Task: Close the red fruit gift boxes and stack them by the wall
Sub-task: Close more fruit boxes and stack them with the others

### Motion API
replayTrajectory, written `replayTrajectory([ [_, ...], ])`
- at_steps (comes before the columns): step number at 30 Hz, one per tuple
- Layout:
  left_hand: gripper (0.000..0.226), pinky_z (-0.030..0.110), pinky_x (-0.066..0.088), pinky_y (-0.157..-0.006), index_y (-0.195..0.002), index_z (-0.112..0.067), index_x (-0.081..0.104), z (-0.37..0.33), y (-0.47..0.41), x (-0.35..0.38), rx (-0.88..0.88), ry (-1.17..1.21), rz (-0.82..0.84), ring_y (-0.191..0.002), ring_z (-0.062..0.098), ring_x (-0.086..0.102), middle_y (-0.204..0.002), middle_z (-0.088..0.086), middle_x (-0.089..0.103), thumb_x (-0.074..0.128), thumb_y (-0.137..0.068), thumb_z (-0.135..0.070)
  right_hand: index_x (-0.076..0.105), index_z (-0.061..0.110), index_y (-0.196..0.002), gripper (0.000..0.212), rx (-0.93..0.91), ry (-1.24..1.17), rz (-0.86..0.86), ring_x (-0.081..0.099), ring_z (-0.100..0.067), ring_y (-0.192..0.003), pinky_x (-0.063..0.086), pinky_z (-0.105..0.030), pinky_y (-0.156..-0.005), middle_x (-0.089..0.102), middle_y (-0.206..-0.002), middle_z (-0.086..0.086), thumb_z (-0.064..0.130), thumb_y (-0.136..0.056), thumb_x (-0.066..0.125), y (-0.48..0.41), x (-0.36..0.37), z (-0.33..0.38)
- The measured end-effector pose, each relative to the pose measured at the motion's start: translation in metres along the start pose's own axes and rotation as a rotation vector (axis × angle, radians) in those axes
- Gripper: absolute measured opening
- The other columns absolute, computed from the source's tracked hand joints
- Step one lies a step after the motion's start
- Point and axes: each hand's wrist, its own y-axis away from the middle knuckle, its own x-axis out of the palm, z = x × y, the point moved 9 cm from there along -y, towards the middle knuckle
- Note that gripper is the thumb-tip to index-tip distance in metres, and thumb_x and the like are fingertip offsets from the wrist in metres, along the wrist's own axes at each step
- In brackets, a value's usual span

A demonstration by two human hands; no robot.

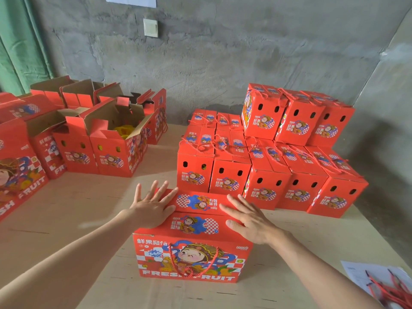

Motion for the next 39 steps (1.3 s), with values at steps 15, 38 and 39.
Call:
replayTrajectory([
  [15, 0.059, 0.031, -0.008, -0.117, -0.153, -0.025, 0.005, -0.059, 0.04, 0.001, 0.091, 0.129, -0.241, -0.146, 0.011, -0.011, -0.159, -0.01, -0.005, 0.01, -0.1, -0.05, 0.026, 0.068, -0.131, 0.042, -0.026, -0.117, -0.039, -0.018, -0.015, -0.145, -0.002, -0.049, -0.116, -0.016, -0.157, 0.016, 0.063, -0.091, 0.041, -0.014, -0.01, -0.006],
  [38, 0.046, 0.054, -0.005, -0.114, -0.144, -0.052, 0.017, -0.078, -0.015, 0.008, -0.106, 0.599, -0.186, -0.146, 0.021, -0.016, -0.157, -0.013, -0.019, 0.022, -0.102, -0.036, 0.021, 0.042, -0.148, 0.053, 0.408, 0.086, -0.3, 0.053, -0.032, -0.111, 0.037, -0.036, -0.097, 0.041, -0.13, -0.021, 0.057, -0.097, 0.022, 0.04, -0.009, 0.004],
  [39, 0.046, 0.054, -0.004, -0.114, -0.144, -0.053, 0.017, -0.077, -0.019, 0.008, -0.109, 0.616, -0.163, -0.146, 0.021, -0.013, -0.157, -0.013, -0.017, 0.022, -0.102, -0.035, 0.019, 0.039, -0.149, 0.056, 0.411, 0.085, -0.275, 0.054, -0.033, -0.113, 0.038, -0.037, -0.096, 0.039, -0.135, -0.024, 0.058, -0.097, 0.021, 0.042, -0.005, 0.011],
])
